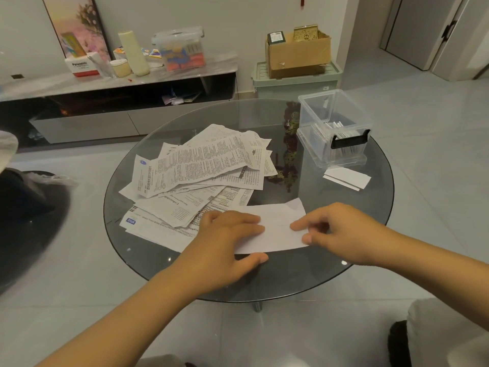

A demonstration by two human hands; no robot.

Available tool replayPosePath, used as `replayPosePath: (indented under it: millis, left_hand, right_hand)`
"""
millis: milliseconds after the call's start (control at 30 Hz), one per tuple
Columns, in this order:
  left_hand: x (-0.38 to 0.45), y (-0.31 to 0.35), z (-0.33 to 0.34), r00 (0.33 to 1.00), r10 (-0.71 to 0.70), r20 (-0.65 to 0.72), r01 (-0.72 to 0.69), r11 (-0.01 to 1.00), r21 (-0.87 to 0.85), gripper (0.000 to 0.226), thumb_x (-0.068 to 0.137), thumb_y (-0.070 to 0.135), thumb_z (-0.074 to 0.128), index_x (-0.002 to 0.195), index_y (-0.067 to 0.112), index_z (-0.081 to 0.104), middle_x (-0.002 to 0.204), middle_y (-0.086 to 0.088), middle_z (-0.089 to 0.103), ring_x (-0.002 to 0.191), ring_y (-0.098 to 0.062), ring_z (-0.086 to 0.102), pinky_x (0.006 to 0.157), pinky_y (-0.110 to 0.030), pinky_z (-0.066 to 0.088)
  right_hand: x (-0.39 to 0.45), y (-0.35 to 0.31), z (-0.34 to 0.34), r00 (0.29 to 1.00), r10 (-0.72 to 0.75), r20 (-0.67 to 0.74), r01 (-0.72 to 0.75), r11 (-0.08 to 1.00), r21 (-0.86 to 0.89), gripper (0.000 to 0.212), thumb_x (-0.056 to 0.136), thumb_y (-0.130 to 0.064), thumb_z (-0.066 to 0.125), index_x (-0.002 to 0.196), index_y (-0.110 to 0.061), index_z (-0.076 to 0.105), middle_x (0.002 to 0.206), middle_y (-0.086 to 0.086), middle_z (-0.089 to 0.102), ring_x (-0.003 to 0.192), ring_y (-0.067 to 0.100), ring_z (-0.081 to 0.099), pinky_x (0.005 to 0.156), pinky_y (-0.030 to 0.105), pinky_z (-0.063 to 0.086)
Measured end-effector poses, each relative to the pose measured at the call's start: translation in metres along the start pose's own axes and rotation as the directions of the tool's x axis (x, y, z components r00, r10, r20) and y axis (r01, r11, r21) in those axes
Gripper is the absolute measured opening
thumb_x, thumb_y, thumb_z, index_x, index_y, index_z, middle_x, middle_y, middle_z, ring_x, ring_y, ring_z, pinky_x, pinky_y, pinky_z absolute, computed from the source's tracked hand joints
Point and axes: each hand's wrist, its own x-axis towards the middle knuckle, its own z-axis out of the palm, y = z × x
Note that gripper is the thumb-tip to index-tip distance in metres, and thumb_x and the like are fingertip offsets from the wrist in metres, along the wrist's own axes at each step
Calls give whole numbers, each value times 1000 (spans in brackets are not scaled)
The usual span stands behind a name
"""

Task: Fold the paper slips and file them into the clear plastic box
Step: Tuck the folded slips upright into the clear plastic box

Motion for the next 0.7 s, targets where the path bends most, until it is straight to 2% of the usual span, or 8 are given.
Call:
replayPosePath:
  millis: [67,133,233,300,400,500,600,700]
  left_hand:
    - [0,2,2,999,42,-3,-42,999,6,62,73,66,43,120,31,62,130,16,54,120,4,36,105,-28,16]
    - [2,3,2,998,57,7,-57,998,33,57,76,62,45,118,29,65,126,14,58,117,-2,44,103,-31,24]
    - [3,5,-2,997,68,27,-69,996,47,50,80,58,46,114,27,68,119,12,64,112,-8,55,98,-29,37]
    - [5,7,-4,997,80,24,-81,996,27,45,83,53,46,109,25,71,113,11,68,106,-8,60,93,-25,43]
    - [8,10,-7,995,99,30,-99,995,17,40,89,46,40,96,24,73,94,10,71,90,-8,62,81,-27,51]
    - [9,11,-8,999,47,-18,-47,999,3,41,91,47,37,88,24,71,82,11,68,78,-6,59,69,-27,48]
    - [10,14,-7,993,-64,-102,55,994,-90,21,92,42,51,90,31,69,83,18,67,78,1,57,66,-11,41]
    - [13,14,-4,979,-131,-158,112,986,-127,13,89,32,59,98,37,66,89,22,65,79,5,53,68,-6,35]
  right_hand:
    - [-2,1,-6,998,21,67,-25,998,55,25,91,-22,59,113,-31,66,90,-10,64,73,2,54,57,1,38]
    - [-3,2,-11,995,40,94,-50,993,104,24,90,-22,60,112,-30,67,96,-7,67,80,4,58,63,3,39]
    - [-4,2,-14,992,68,102,-84,984,155,23,90,-20,59,109,-29,69,99,-15,66,88,4,59,67,3,39]
    - [-6,1,-12,997,33,66,-39,995,87,20,91,-26,56,104,-31,70,92,-16,63,89,7,58,69,6,40]
    - [-12,-1,-8,996,-74,-46,72,996,-55,24,86,-49,54,96,-36,71,95,-7,58,102,13,41,87,24,34]
    - [-14,-2,-4,987,-142,-72,131,981,-140,34,79,-60,55,99,-36,68,102,-13,51,104,8,32,91,24,23]
    - [-9,3,-1,978,-169,-121,144,971,-193,19,84,-50,58,92,-34,65,98,-10,59,103,10,37,89,25,23]
    - [-2,9,6,963,-157,-220,118,976,-180,13,88,-42,55,91,-30,59,94,-2,58,99,14,42,80,23,22]
